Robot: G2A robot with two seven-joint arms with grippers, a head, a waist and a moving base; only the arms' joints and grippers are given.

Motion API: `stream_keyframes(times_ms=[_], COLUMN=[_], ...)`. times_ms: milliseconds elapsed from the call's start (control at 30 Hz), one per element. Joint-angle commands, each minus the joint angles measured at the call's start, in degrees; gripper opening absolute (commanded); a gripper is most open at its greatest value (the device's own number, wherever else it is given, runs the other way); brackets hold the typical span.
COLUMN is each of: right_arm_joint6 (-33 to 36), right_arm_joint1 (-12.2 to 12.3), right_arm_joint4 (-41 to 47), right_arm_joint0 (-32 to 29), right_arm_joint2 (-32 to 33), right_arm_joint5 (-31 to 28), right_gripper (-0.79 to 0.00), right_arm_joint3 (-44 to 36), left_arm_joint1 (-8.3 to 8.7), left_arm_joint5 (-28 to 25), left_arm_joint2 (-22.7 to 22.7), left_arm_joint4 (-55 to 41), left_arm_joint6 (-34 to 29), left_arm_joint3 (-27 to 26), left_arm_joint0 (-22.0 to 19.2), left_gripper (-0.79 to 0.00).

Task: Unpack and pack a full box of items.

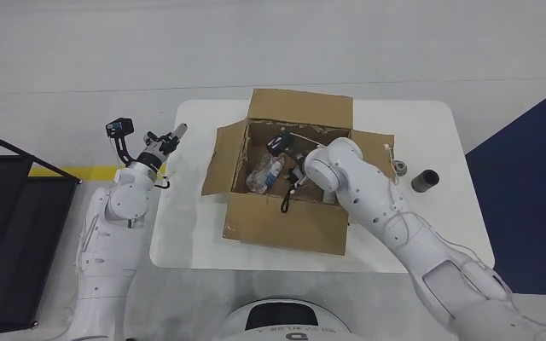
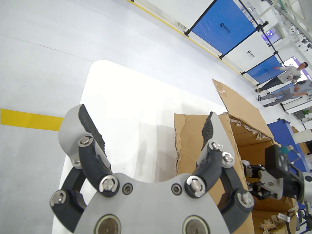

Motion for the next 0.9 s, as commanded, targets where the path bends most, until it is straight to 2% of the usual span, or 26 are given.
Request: stream_keyframes(times_ms=[0, 67, 133, 167, 733, 800, 867], right_arm_joint6=[-0.6, -0.4, -0.1, 0.1, 0.1, -0.8, 1.3], right_arm_joint1=[0.6, 1.2, 1.9, 2.2, 2.2, 2.3, 2.4], right_arm_joint4=[-1.5, -2.7, -2.5, -2.6, -2.6, -1.1, 1.6], right_arm_joint0=[-1.1, -2.7, -4.9, -5.6, -5.6, -6.8, -7.7], right_arm_joint2=[1.9, 3.7, 6.2, 7.1, 7.1, 8.1, 10.0], right_arm_joint5=[0.8, 1.1, 0.5, 0.2, 0.2, 0.6, 2.8], right_gripper=[-0.385, -0.329, -0.092, 0.000, 0.000, 0.000, 0.000], right_arm_joint3=[-2.9, -6.3, -10.8, -12.5, -12.5, -12.6, -13.6], left_arm_joint1=[0.00, 0.00, 0.00, 0.00, 0.00, 0.00, 0.00], left_arm_joint5=[0.0, 0.0, 0.0, 0.0, 0.0, 0.0, 0.0], left_arm_joint2=[0.0, 0.0, 0.0, 0.0, 0.0, 0.0, 0.0], left_arm_joint4=[0.0, 0.0, 0.0, 0.0, 0.0, 0.0, 0.0], left_arm_joint6=[0.0, 0.0, 0.0, 0.0, 0.0, 0.0, 0.0], left_arm_joint3=[0.0, 0.0, 0.0, 0.0, 0.0, 0.0, 0.0], left_arm_joint0=[0.0, 0.0, 0.0, 0.0, 0.0, 0.0, 0.0], left_gripper=[0.000, 0.000, 0.000, 0.000, 0.000, 0.000, 0.000])
